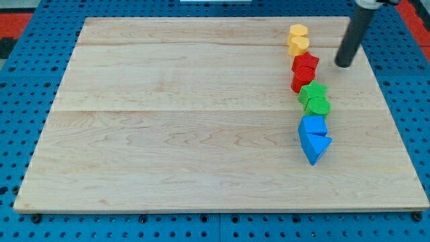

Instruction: Move the green star slightly left

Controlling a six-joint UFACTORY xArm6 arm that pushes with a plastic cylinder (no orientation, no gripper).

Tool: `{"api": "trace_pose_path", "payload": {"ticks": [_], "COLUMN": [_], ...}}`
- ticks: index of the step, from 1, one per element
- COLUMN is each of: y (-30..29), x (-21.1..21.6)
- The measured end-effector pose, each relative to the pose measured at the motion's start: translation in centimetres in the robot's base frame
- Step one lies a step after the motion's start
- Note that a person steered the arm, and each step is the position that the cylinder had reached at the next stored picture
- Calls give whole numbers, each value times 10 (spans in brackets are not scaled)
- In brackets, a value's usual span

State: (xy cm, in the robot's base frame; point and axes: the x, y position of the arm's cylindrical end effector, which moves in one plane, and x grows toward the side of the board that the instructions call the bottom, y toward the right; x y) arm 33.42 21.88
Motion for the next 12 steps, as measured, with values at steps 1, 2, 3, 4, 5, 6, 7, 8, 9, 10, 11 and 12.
{"api": "trace_pose_path", "payload": {"ticks": [1,2,3,4,5,6,7,8,9,10,11,12], "y": [-26,-23,16,69,89,90,88,81,53,39,22,3], "x": [0,0,-4,-22,-28,-28,-28,-28,-9,20,46,67]}}
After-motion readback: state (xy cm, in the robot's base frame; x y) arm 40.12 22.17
